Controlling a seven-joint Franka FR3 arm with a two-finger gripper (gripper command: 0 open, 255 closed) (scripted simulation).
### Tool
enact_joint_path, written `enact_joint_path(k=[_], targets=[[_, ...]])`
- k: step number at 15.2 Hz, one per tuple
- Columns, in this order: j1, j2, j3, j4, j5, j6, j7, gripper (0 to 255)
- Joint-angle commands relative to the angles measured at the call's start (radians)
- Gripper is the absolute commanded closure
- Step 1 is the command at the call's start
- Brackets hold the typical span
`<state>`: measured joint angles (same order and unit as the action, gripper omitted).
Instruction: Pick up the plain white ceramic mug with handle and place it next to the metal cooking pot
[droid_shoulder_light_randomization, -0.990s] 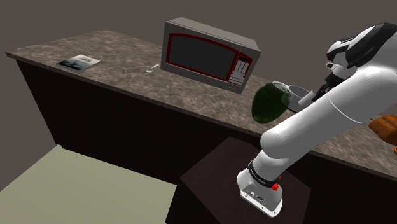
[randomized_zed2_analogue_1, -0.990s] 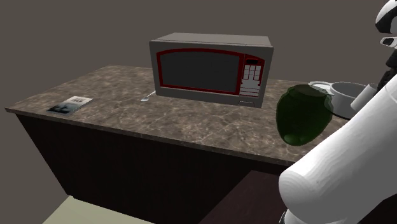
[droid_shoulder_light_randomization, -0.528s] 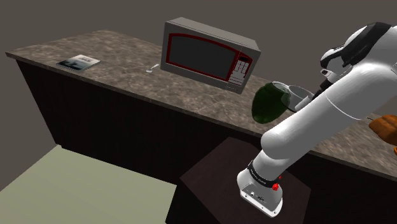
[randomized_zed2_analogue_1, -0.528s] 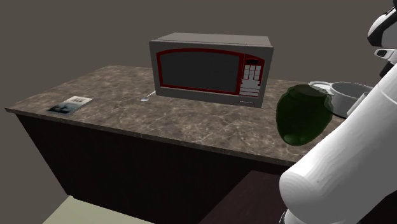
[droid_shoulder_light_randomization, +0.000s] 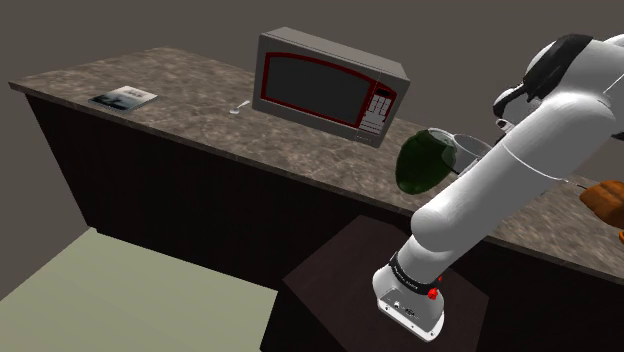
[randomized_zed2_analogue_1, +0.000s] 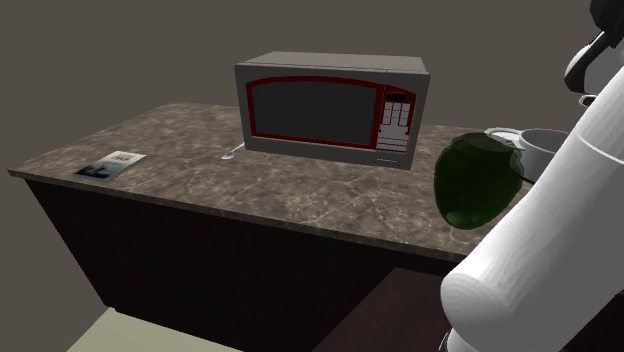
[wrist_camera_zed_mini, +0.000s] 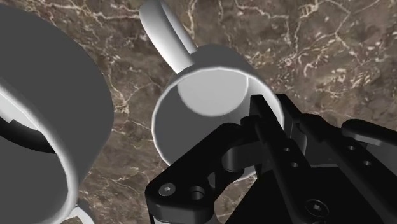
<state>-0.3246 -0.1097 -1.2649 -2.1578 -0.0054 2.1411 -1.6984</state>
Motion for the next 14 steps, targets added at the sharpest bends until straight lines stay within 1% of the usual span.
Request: enact_joint_path(k=[1,4,6,14], targets=[[0.019,0.043,-0.031,-0.014,0.049,0.028,-0.039,255],[0.032,0.115,-0.057,-0.033,0.136,0.062,-0.106,255],[0.019,0.176,-0.053,-0.045,0.213,0.082,-0.163,255],[0.014,0.175,-0.049,-0.045,0.212,0.082,-0.162,255]])
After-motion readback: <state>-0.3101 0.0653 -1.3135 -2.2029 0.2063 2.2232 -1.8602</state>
